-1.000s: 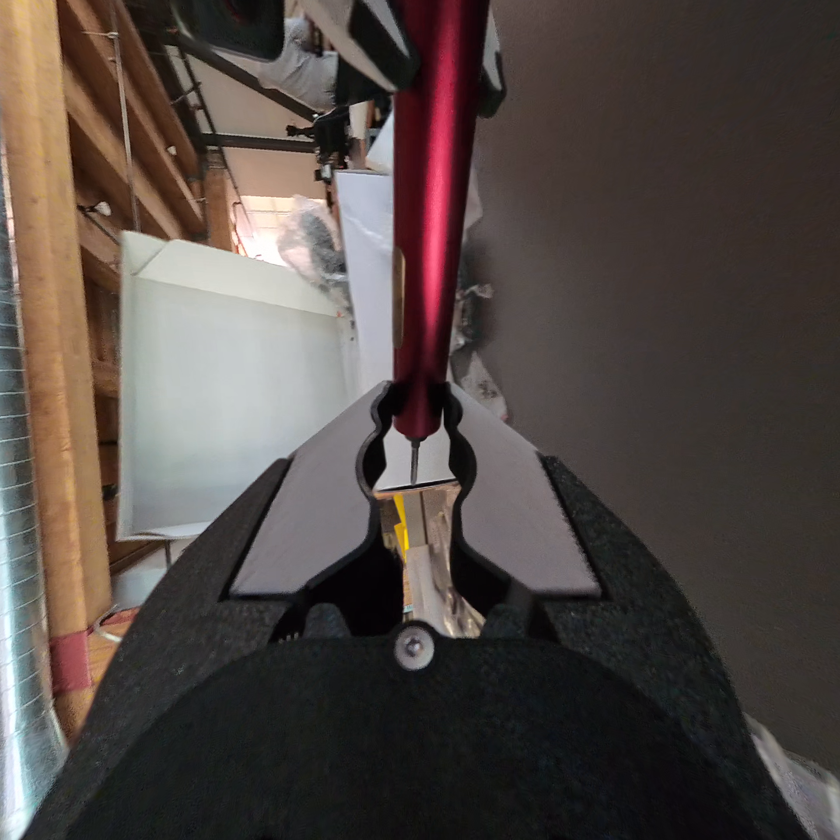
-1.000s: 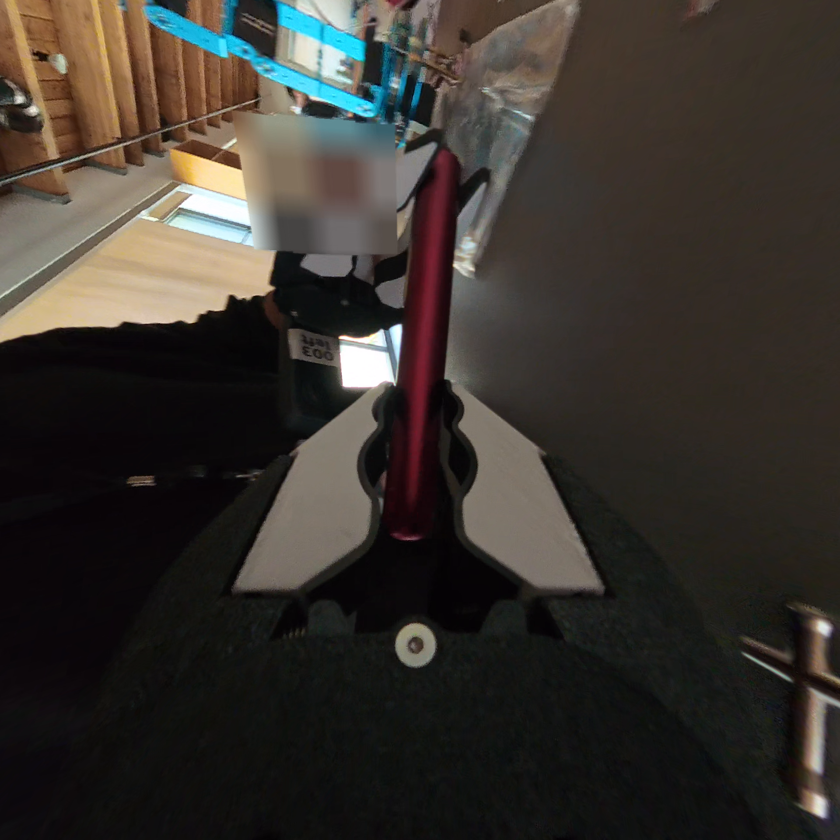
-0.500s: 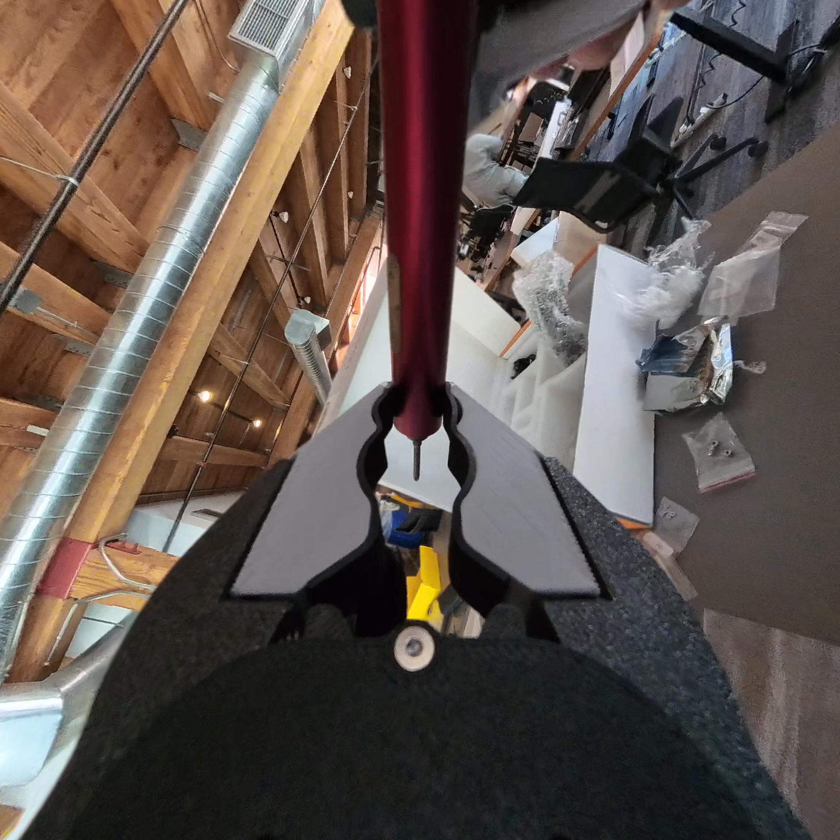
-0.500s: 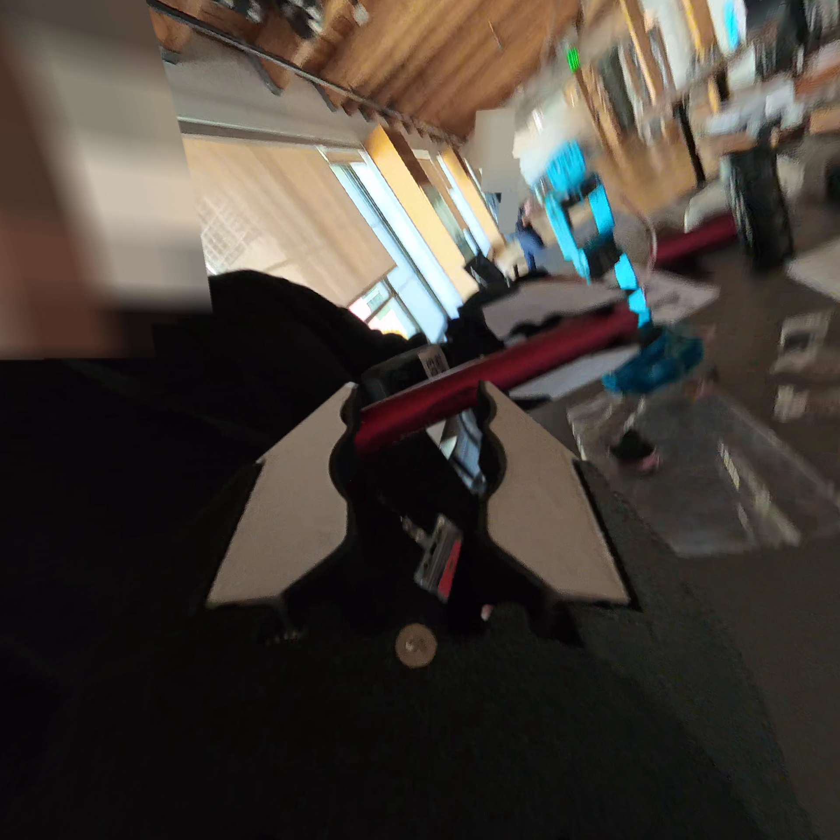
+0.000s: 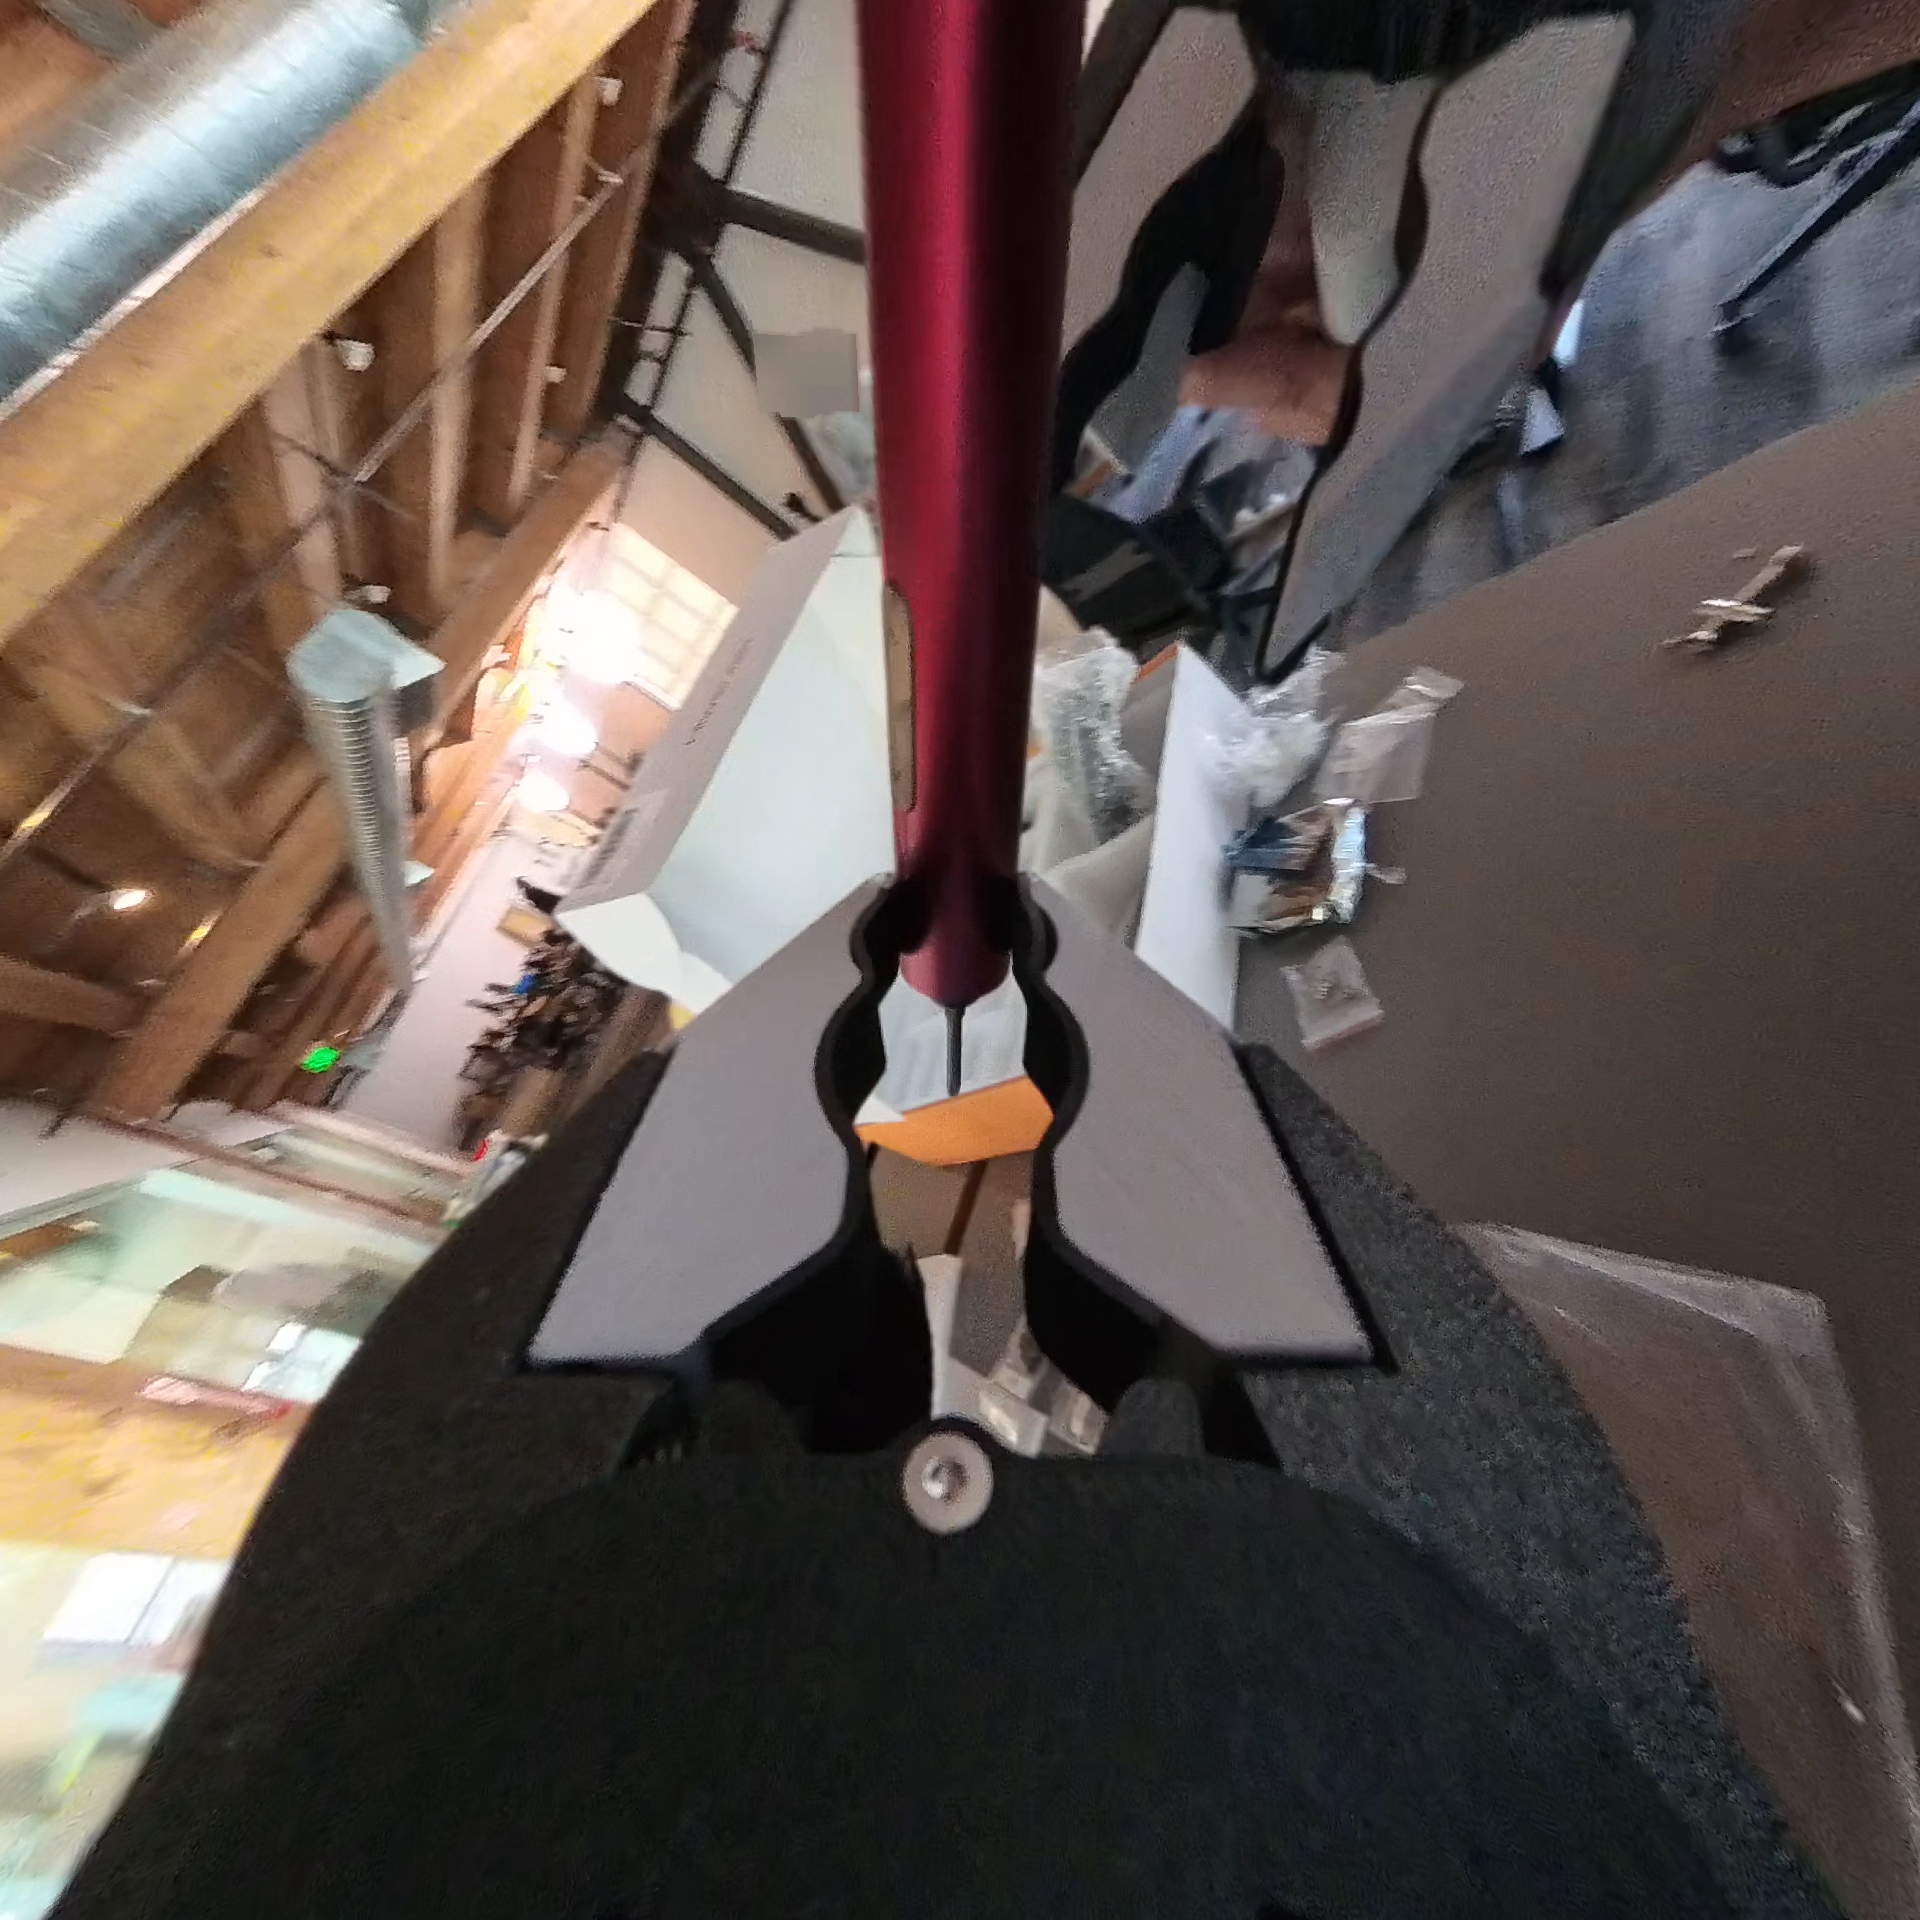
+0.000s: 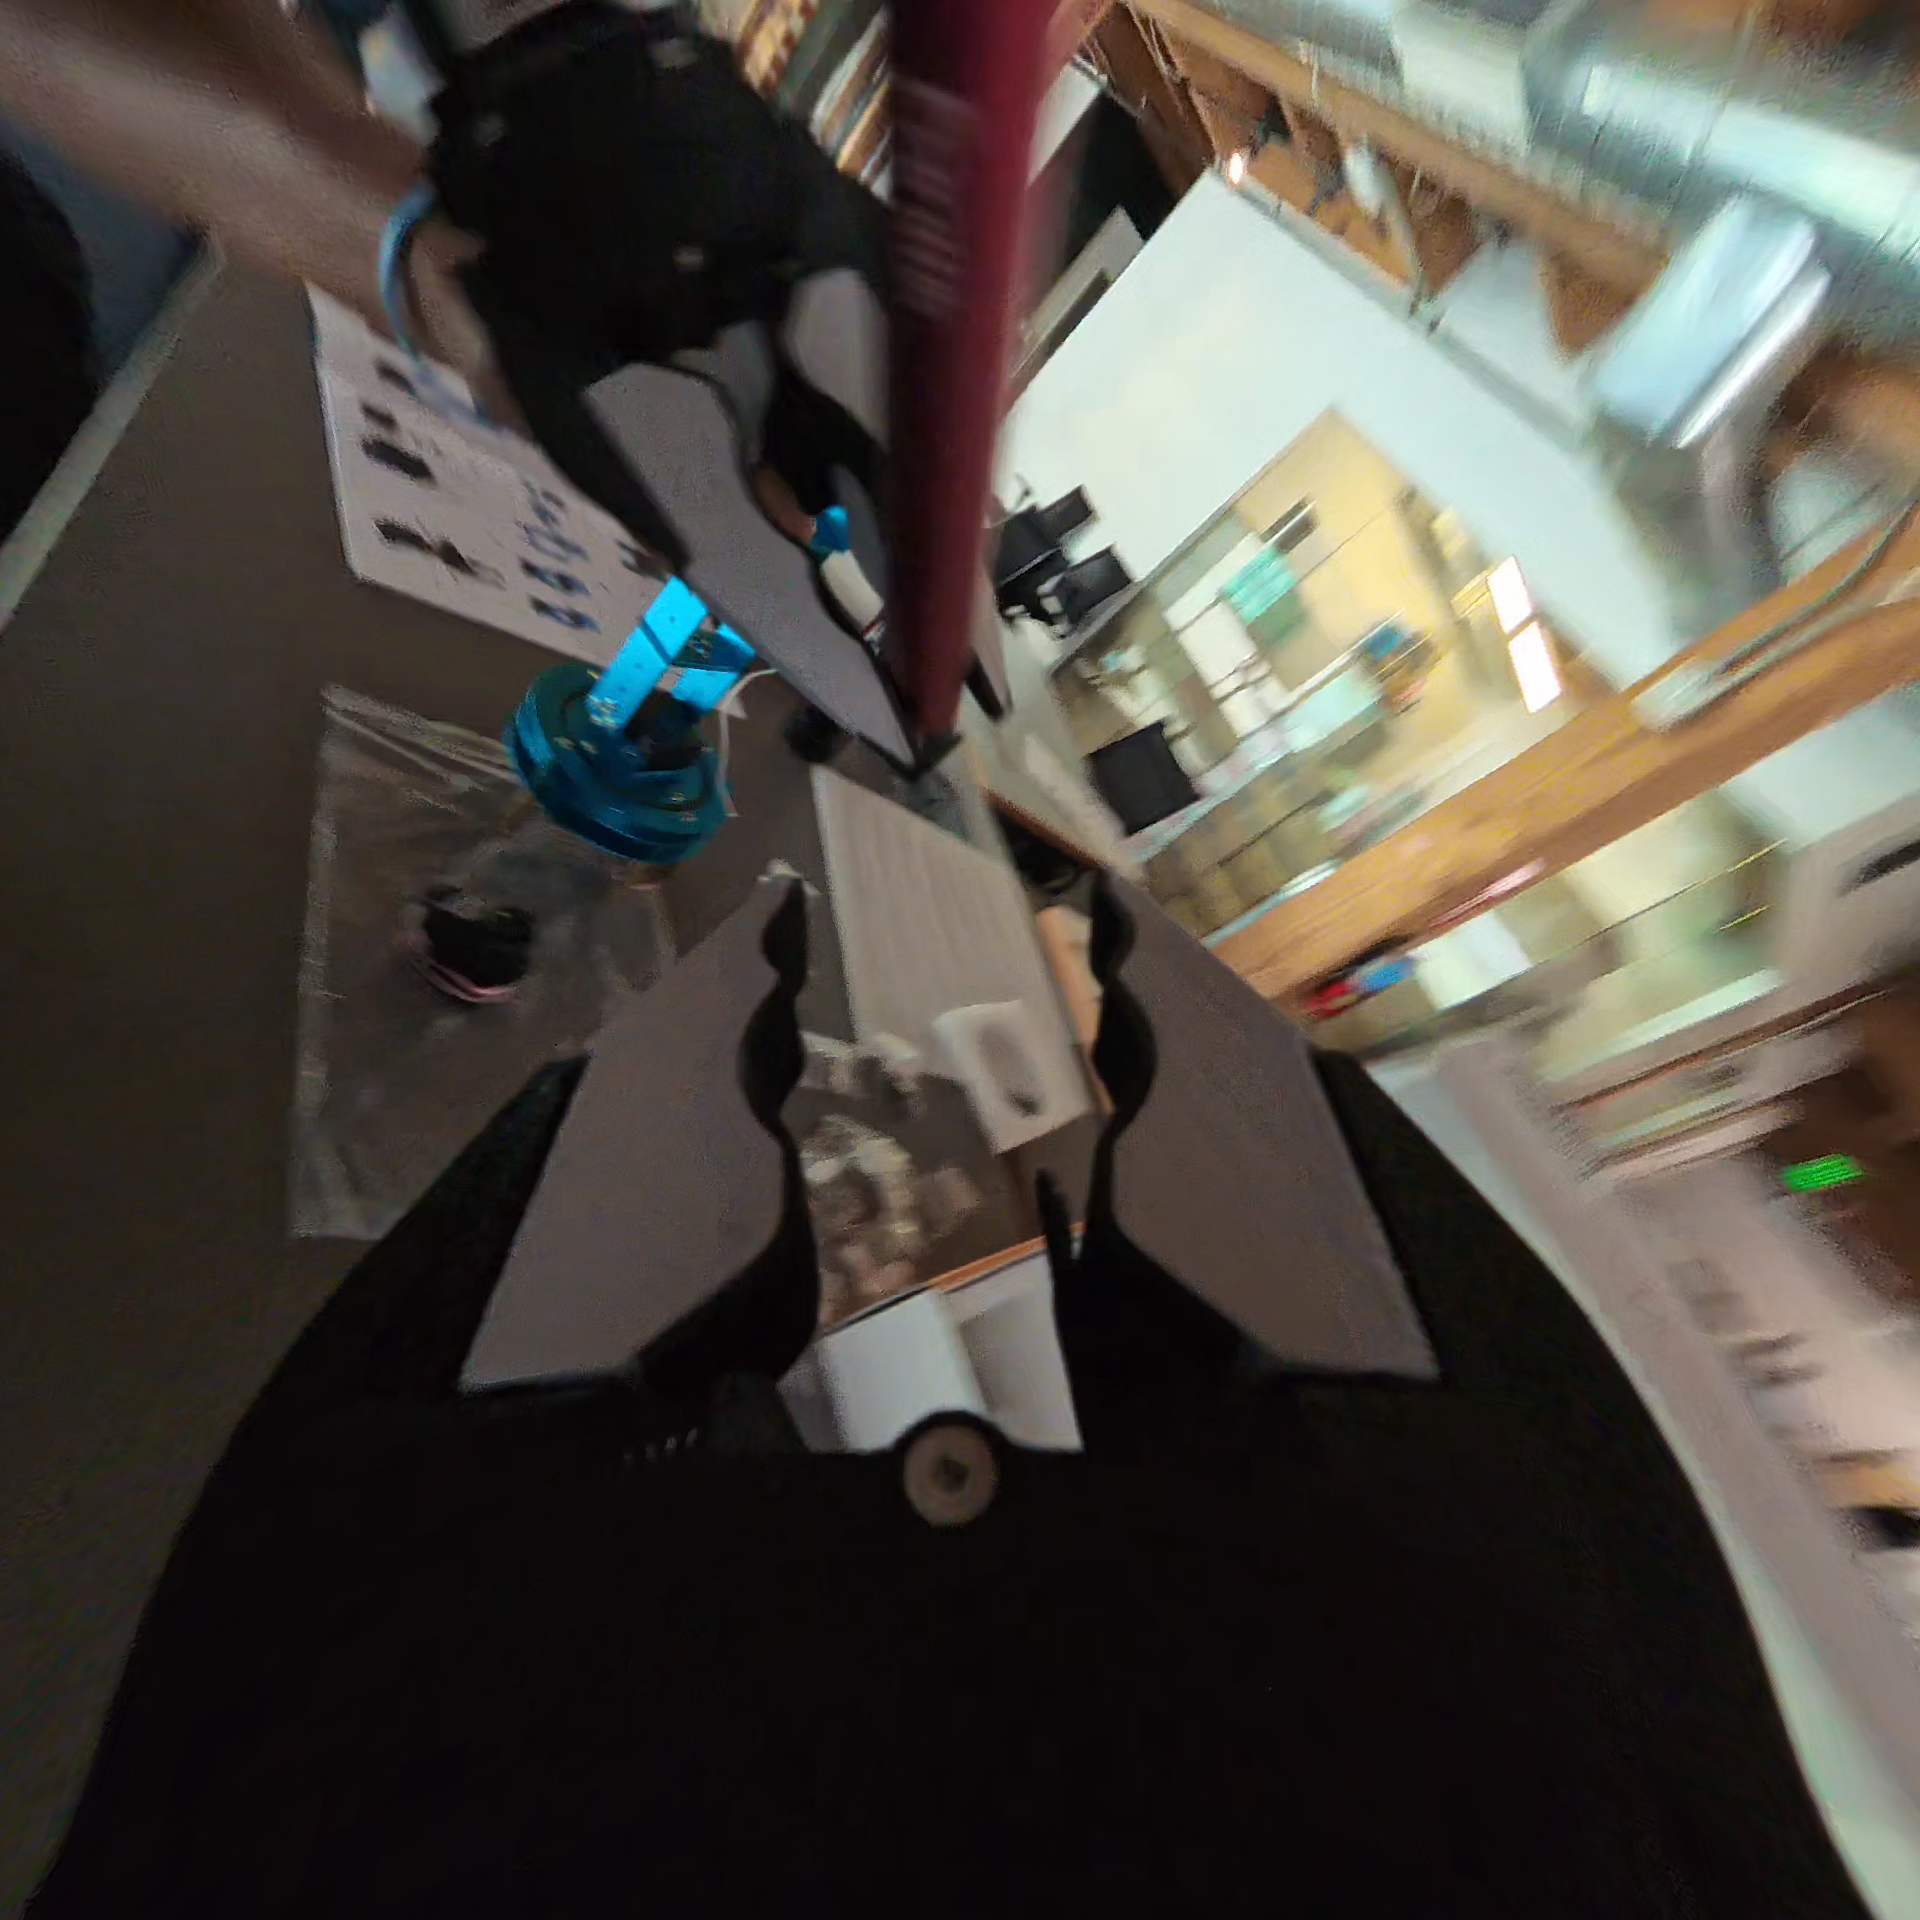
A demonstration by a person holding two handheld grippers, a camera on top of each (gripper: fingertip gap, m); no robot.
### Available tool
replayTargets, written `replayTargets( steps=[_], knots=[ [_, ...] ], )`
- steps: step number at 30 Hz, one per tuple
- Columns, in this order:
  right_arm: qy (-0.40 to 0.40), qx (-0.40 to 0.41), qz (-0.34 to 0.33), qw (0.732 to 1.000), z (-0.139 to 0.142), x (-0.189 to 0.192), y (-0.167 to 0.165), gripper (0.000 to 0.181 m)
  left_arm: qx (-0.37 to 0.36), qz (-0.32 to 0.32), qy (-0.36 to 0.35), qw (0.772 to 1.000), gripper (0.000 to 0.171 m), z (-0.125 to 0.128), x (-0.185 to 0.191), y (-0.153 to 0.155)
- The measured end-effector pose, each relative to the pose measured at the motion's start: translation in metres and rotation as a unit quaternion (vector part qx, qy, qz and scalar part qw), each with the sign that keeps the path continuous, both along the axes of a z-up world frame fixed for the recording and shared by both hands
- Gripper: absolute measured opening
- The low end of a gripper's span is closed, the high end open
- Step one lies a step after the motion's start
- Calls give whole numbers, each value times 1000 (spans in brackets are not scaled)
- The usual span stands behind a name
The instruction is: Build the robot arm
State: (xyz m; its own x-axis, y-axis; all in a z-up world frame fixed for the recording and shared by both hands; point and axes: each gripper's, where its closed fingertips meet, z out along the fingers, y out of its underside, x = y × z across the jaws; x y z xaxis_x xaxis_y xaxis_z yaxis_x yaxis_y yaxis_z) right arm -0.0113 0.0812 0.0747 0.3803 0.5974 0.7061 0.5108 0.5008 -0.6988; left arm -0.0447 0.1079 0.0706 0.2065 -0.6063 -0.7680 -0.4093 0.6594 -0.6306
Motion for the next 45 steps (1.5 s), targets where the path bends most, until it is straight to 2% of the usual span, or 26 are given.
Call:
replayTargets(
  steps=[2, 3, 6, 7, 10, 11, 17, 22, 25, 28, 30, 32, 33, 34, 36, 37, 39, 41, 42, 43, 45],
  knots=[
    [-40, 106, -36, 993, 15, -22, -4, 38, -14, -19, 24, 999, 20, 0, -4, -7],
    [-52, 130, -45, 989, 21, -30, -5, 35, -28, -31, 46, 998, 21, -4, -6, -12],
    [-111, 100, 13, 989, 15, -59, -20, 39, -65, -75, 120, 988, 20, -20, -10, -29],
    [-132, 85, 34, 987, 9, -66, -25, 38, -86, -92, 162, 979, 20, -31, -13, -36],
    [-183, 47, 74, 979, -11, -77, -34, 37, -108, -121, 228, 960, 20, -46, -21, -46],
    [-195, 40, 81, 977, -19, -79, -36, 31, -114, -130, 242, 955, 20, -49, -25, -49],
    [-201, 21, 107, 974, -40, -91, -45, 28, -192, -184, 315, 911, 20, -65, -48, -68],
    [-205, -2, 114, 972, -54, -98, -46, 22, -221, -188, 351, 890, 21, -77, -57, -71],
    [-167, -38, 121, 978, -53, -98, -43, 22, -234, -187, 345, 889, 21, -77, -58, -69],
    [-90, -91, 121, 984, -43, -93, -41, 22, -264, -179, 280, 905, 21, -62, -55, -69],
    [-24, -115, 110, 987, -30, -84, -36, 22, -313, -149, 177, 921, 43, -39, -52, -62],
    [37, -110, 84, 990, -16, -75, -33, 22, -402, -107, 24, 909, 55, -12, -52, -48],
    [68, -93, 69, 991, -8, -71, -32, 23, -449, -84, -68, 887, 56, -1, -54, -38],
    [96, -75, 50, 991, -2, -68, -31, 22, -500, -68, -146, 851, 56, 3, -57, -30],
    [135, -51, 8, 989, 4, -62, -26, 25, -596, -85, -255, 757, 61, 4, -57, -29],
    [155, -40, -12, 987, 6, -61, -25, 22, -630, -109, -292, 712, 60, 4, -55, -31],
    [191, -34, -15, 981, 6, -65, -28, 22, -686, -166, -309, 637, 59, 0, -43, -41],
    [218, -53, -7, 974, 3, -72, -32, 22, -715, -211, -327, 580, 54, 0, -35, -46],
    [224, -59, -9, 973, -1, -74, -32, 22, -722, -241, -330, 559, 42, 3, -34, -51],
    [230, -58, -23, 971, -3, -74, -31, 23, -724, -268, -322, 548, 25, 3, -32, -59],
    [240, -58, -39, 968, -9, -73, -30, 23, -734, -275, -330, 526, 22, -2, -32, -59]
  ],
)
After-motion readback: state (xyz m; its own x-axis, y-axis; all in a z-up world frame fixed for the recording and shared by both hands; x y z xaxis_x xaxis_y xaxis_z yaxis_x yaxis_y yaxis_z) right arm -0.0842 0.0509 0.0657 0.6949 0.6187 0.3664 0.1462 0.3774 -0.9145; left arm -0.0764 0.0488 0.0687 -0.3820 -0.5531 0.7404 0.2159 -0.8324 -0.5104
